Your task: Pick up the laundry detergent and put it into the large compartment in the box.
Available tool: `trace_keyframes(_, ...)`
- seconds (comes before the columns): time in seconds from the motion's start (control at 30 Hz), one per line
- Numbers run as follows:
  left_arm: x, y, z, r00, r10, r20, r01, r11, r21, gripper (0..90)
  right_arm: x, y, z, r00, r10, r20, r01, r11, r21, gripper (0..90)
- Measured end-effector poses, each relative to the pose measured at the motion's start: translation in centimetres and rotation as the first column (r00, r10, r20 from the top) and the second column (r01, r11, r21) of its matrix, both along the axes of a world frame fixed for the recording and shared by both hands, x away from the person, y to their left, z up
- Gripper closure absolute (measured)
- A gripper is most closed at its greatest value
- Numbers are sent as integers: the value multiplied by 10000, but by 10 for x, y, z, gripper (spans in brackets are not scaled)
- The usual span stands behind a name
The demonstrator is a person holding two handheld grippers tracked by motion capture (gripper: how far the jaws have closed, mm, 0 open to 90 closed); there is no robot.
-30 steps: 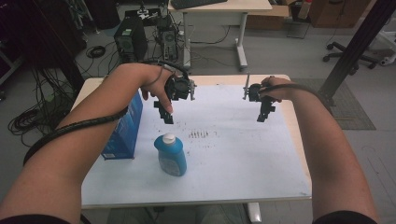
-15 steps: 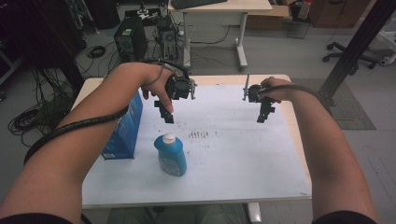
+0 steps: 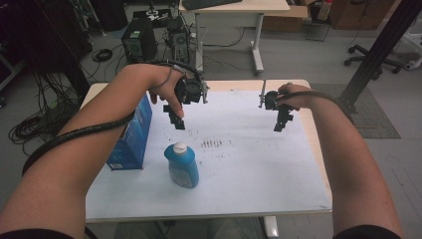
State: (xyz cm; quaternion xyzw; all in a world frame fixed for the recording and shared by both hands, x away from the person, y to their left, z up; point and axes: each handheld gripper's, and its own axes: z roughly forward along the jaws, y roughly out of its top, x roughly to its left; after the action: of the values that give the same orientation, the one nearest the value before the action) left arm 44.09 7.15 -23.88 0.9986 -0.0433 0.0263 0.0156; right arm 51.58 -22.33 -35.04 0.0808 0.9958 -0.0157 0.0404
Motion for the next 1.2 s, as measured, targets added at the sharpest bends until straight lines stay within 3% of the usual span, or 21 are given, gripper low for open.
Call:
trace_keyframes(0.63,-13,5,29,9997,33,251,-33,10000,-8,46,-1,0,3,10000,-19,32,19,10000,11,44)
trace_keyframes(0.8,-17,6,35,9997,1,245,-1,10000,-17,46,-1,1,3,10000,-11,25,11,10000,6,45)
trace_keyframes(0.93,-22,7,39,9999,-74,95,76,9996,-270,46,-2,2,2,10000,14,27,-14,10000,3,44)
trace_keyframes(1.2,-34,6,44,9995,-309,110,311,9994,-182,44,-3,3,0,10000,15,9,-15,10000,49,44)
